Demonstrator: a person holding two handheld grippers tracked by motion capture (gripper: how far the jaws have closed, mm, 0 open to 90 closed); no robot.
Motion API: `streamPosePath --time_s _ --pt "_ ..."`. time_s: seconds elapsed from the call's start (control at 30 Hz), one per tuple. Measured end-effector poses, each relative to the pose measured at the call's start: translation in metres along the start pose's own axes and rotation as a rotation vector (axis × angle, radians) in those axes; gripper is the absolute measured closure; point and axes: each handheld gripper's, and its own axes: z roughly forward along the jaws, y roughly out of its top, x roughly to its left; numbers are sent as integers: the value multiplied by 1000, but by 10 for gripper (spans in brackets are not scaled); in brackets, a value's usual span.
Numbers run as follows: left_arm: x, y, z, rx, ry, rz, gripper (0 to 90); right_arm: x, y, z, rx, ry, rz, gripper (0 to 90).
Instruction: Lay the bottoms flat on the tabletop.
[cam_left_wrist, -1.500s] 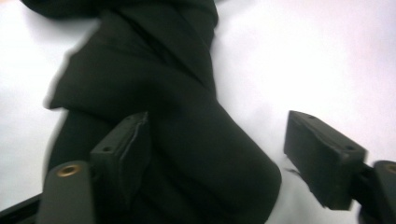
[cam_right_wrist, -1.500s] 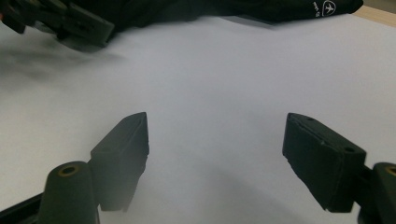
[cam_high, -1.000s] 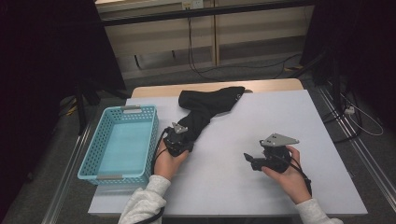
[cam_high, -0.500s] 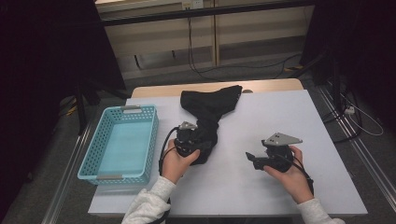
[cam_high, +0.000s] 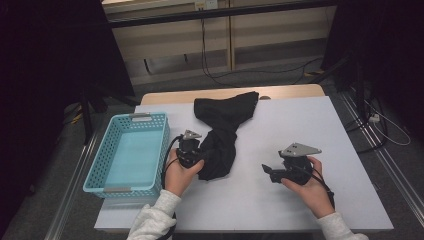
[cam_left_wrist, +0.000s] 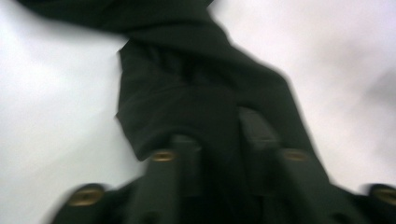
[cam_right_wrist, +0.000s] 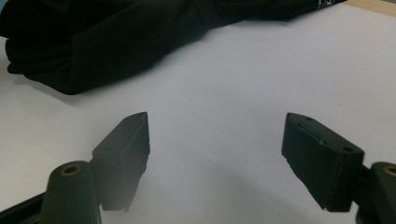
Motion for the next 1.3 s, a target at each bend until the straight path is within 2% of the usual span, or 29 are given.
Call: streamPosePath --time_s 0.07,0.13,0.17,0.23,0.27,0.33,0.5,0.6,0.7,0.83,0.93,1.03,1.1,1.17,1.3 --pt "1 0 -2 -8 9 1 763 1 0 1 3 6 -9 234" --pt "1 1 -4 -24 16 2 710 2 1 2 4 9 -10 233" --pt "0 2 -6 -38 23 9 663 2 1 2 3 10 -11 233" --pt "-4 5 -9 -75 43 28 493 2 1 3 2 12 -12 233" --pt "-6 6 -10 -84 43 30 436 2 2 3 4 12 -11 233" --pt "-9 8 -11 -91 37 55 389 2 2 3 4 14 -11 233" --pt "-13 12 -11 -106 57 68 256 2 0 2 5 14 -13 232" --pt "-11 14 -13 -111 74 69 226 1 0 0 2 11 -10 232" --pt "-8 14 -13 -104 68 67 205 0 -1 -1 3 6 -8 231" --pt "-4 11 -11 -93 83 76 175 1 -1 -1 4 8 -11 231" --pt "-7 10 -8 -92 59 93 172 2 0 1 4 10 -15 230" --pt "-16 8 -2 -64 39 125 198 2 0 2 11 12 -16 229" --pt "-22 6 4 -45 28 164 204 3 0 3 13 14 -16 229" --pt "-27 3 12 -28 13 184 235 3 0 2 13 14 -17 229" --pt "-31 -5 27 18 -12 192 288 2 -2 0 11 11 -14 229"
